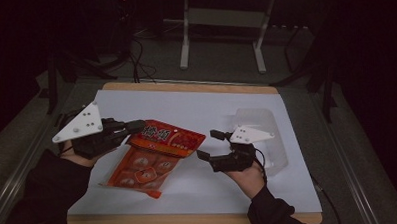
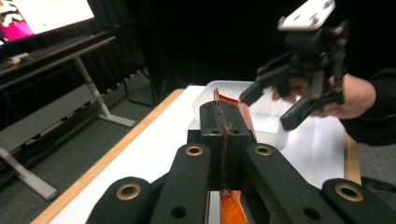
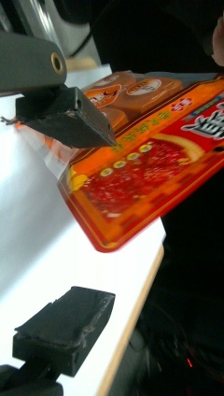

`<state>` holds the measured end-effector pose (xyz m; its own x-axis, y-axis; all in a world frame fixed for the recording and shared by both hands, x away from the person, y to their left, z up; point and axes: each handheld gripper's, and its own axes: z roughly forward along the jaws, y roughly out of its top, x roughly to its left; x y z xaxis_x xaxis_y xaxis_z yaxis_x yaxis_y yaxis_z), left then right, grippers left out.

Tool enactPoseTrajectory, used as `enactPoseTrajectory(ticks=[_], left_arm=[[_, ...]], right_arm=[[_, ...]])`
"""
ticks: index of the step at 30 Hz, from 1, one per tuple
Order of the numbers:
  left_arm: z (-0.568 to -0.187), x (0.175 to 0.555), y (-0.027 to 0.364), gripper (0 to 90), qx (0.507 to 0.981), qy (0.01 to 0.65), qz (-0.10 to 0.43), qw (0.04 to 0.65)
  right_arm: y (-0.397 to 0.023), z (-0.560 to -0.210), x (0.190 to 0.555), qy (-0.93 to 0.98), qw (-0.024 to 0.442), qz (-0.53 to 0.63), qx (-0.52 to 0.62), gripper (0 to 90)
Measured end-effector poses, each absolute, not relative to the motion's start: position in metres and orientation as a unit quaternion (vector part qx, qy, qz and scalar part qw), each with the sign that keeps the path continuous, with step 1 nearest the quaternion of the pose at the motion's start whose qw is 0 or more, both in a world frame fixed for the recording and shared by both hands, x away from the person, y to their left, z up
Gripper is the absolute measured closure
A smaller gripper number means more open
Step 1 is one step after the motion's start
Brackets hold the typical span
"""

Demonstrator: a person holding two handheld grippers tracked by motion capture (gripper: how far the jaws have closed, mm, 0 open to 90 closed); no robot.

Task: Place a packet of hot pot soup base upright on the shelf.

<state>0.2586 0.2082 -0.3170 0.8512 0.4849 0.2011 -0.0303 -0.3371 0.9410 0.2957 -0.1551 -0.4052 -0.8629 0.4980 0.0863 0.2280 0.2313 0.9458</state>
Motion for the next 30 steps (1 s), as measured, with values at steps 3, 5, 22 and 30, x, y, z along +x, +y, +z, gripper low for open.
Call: enactPoseTrajectory(ticks=[3,5,22,30], left_arm=[[-0.316,0.253,0.211,90.0,0.785,0.138,0.229,0.559],[-0.317,0.252,0.212,90.0,0.784,0.139,0.227,0.561],[-0.317,0.251,0.216,90.0,0.783,0.140,0.216,0.566],[-0.307,0.248,0.222,90.0,0.776,0.136,0.219,0.575]], right_arm=[[-0.151,-0.410,0.301,0.778,0.102,0.574,0.234,20.4],[-0.140,-0.420,0.308,0.783,0.067,0.575,0.227,21.3],[-0.103,-0.428,0.305,0.798,-0.035,0.592,0.110,80.2],[-0.106,-0.404,0.296,0.803,-0.036,0.587,0.094,90.0]])
